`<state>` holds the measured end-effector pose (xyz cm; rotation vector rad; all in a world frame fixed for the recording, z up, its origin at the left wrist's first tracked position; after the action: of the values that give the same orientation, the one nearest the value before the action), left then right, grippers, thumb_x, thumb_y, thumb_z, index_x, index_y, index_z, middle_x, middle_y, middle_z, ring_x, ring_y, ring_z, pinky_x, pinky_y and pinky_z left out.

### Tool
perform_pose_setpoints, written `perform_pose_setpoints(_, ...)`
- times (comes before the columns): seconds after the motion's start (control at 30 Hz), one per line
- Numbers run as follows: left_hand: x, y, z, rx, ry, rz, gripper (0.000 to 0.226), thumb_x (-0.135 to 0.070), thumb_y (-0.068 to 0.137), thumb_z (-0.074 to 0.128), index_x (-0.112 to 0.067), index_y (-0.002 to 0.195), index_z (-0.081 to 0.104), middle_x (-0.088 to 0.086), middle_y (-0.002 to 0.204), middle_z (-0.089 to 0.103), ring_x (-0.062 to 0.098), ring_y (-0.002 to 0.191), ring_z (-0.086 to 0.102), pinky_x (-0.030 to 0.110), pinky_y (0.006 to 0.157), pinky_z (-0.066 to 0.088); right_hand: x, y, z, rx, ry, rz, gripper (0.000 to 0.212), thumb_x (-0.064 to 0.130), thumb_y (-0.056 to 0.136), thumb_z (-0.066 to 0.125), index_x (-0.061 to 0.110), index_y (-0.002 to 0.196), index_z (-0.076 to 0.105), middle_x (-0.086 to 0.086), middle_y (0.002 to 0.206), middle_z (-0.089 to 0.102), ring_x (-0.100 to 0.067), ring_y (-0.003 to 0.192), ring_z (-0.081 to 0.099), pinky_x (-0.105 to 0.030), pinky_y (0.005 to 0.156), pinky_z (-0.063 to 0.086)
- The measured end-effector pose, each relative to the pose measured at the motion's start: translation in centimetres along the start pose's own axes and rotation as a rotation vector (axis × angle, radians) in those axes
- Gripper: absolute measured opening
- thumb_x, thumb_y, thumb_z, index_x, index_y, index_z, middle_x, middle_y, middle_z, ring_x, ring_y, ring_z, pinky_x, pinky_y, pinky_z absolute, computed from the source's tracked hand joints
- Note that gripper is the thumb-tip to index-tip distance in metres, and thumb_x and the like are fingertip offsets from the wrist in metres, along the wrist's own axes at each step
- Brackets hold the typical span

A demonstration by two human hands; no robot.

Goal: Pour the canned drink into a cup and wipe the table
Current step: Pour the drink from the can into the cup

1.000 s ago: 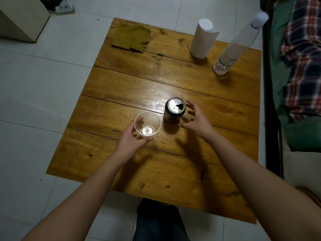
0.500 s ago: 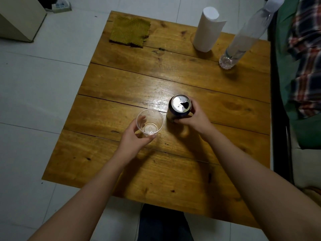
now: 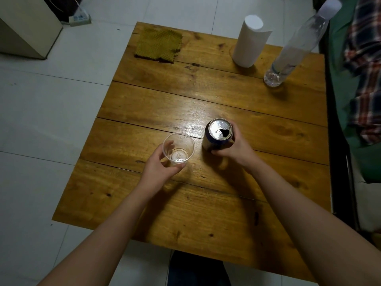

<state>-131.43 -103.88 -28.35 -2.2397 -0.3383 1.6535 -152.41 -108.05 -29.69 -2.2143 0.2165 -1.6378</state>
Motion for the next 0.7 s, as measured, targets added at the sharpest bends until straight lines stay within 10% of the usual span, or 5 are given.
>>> perform_pose_setpoints(0.2,0.0,0.2,-0.2,-0.002,0.0,0.021,0.063,-0.002,0.071,0.075,-0.019,0.125,0.05,-0.017,0.108,0.056,-0.009,0.097,0.052,0.002,0.078,0.046,0.1,-0.1,-0.2,-0.04,-0.057,-0.023,0.092,-0.001,0.063,0.08,0.018,0.138,0.03,0.012,0.121,0.043,-0.004,0.116,0.038,-0.006,0.087,0.028)
perform_pose_setpoints(0.53,-1.7,-0.9,0.1,0.011,0.037,0.041,0.062,-0.007,0.069,0.078,-0.027,0.121,0.05,-0.006,0.117,0.057,0.009,0.111,0.052,0.029,0.095,0.044,1.4,-2.6,-2.0,-0.137,-0.06,-0.043,0.085,0.013,0.062,0.083,0.019,0.128,0.029,0.005,0.12,0.048,-0.011,0.116,0.044,-0.023,0.096,0.033)
perform_pose_setpoints(0.7,-5.2,-2.8,0.5,0.043,0.046,0.075,0.061,-0.011,0.069,0.078,-0.029,0.12,0.049,-0.008,0.118,0.058,0.01,0.114,0.052,0.038,0.101,0.043,5.8,-5.7,-4.5,-0.204,-0.034,-0.132,0.082,0.01,0.06,0.084,0.03,0.124,0.035,0.007,0.121,0.05,-0.008,0.116,0.046,-0.012,0.093,0.037)
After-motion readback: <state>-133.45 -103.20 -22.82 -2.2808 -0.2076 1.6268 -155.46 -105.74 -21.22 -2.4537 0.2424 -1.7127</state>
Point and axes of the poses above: each hand's wrist, its own y-axis towards the middle knuckle, its own z-axis out of the palm, x = y × z, the point moved 10 cm from there along y, towards the middle knuckle
